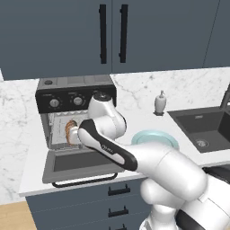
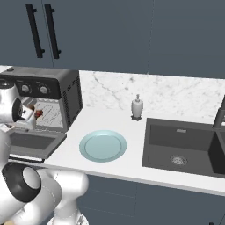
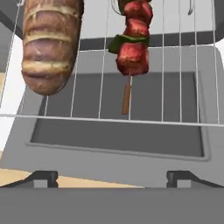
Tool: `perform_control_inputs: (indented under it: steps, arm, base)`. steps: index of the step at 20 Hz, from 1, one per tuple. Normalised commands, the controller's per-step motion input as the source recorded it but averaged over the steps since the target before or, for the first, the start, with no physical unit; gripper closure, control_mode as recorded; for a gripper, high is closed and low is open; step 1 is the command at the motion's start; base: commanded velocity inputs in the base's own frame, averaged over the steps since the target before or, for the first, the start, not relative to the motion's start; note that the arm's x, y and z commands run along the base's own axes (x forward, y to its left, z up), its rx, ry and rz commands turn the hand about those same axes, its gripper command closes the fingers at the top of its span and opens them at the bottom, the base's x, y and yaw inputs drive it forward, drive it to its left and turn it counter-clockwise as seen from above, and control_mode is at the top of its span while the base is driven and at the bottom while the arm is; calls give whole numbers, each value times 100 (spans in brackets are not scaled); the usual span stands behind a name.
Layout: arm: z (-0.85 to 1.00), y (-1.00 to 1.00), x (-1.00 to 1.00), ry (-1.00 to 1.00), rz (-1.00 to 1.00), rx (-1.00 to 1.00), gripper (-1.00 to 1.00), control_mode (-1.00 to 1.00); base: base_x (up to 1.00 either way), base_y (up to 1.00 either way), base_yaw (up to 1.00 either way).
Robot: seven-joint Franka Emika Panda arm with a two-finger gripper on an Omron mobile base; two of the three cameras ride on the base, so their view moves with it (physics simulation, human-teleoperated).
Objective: Pick up the kebab skewer and baguette bread, and place them inside the toaster oven. Close the toaster oven door and start by setting the timer.
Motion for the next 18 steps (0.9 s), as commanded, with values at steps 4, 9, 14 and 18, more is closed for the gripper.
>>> perform_control_inputs:
  steps: [4, 9, 14, 18]
  arm:
    - [-27, 0, -13, 7, -15, 0, -100, -100]
    - [-39, 6, 0, 11, -16, 0, -100, -100]
    - [-37, 0, 19, 8, -16, 0, -100, -100]
    - [-22, 10, 41, 0, -8, 0, -100, -100]
  base:
    - [0, 0, 0]
    - [0, 0, 0]
    - [0, 0, 0]
    - [0, 0, 0]
